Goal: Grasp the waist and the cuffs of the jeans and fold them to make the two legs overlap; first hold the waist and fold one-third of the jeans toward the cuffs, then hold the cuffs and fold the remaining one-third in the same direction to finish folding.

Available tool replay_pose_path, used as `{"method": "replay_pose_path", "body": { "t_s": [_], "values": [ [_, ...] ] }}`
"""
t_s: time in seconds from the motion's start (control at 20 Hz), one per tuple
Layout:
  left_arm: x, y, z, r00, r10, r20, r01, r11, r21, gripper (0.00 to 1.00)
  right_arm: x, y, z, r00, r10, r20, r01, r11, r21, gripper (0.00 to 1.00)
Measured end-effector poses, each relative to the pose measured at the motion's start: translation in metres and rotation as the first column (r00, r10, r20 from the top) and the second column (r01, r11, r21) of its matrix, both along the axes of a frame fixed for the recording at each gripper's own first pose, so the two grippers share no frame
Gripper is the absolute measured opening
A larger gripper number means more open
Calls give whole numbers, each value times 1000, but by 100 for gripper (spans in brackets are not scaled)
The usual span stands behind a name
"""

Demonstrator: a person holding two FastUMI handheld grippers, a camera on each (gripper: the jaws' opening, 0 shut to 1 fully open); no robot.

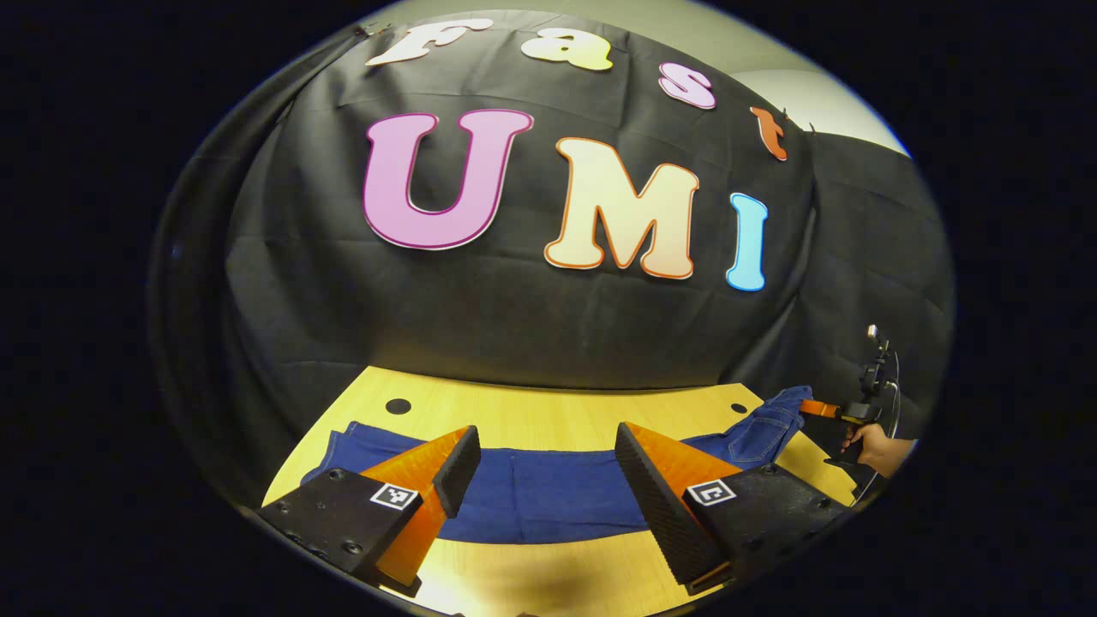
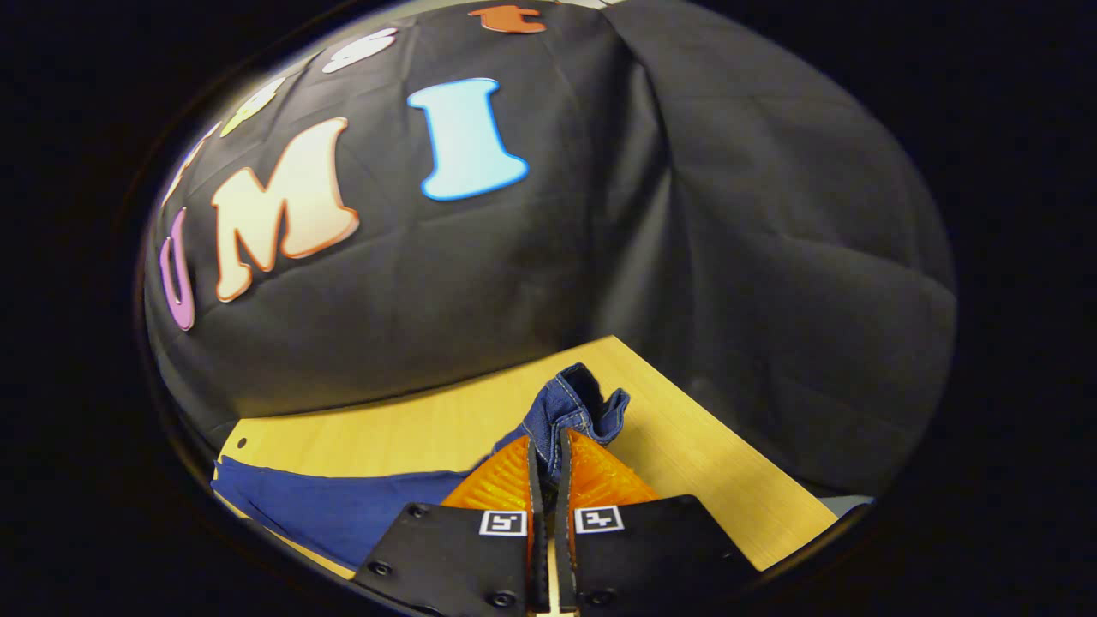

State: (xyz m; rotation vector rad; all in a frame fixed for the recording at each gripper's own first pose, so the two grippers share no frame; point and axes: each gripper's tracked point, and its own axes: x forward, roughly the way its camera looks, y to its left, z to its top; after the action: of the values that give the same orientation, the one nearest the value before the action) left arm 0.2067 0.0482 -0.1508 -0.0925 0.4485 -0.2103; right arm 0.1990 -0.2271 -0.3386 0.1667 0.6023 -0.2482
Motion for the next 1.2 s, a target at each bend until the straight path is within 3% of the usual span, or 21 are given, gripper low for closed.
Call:
{"method": "replay_pose_path", "body": {
  "t_s": [0.2, 0.5, 0.85, 1.2],
  "values": [
    [0, 38, -2, 1000, 20, -16, -20, 1000, -2, 98, -2, 54, 49, 992, 109, 70, -106, 994, -41, 6],
    [-3, 90, -7, 999, 31, -40, -31, 1000, -5, 98, -42, 52, 109, 975, 188, 122, -186, 982, -30, 6],
    [-10, 153, -20, 996, 22, -84, -22, 1000, 7, 98, -42, 140, 110, 951, 256, 171, -265, 964, 28, 8],
    [-18, 209, -33, 994, -7, -113, 11, 999, 33, 98, -65, 256, 76, 931, 329, 156, -341, 939, 54, 6]
  ]
}}
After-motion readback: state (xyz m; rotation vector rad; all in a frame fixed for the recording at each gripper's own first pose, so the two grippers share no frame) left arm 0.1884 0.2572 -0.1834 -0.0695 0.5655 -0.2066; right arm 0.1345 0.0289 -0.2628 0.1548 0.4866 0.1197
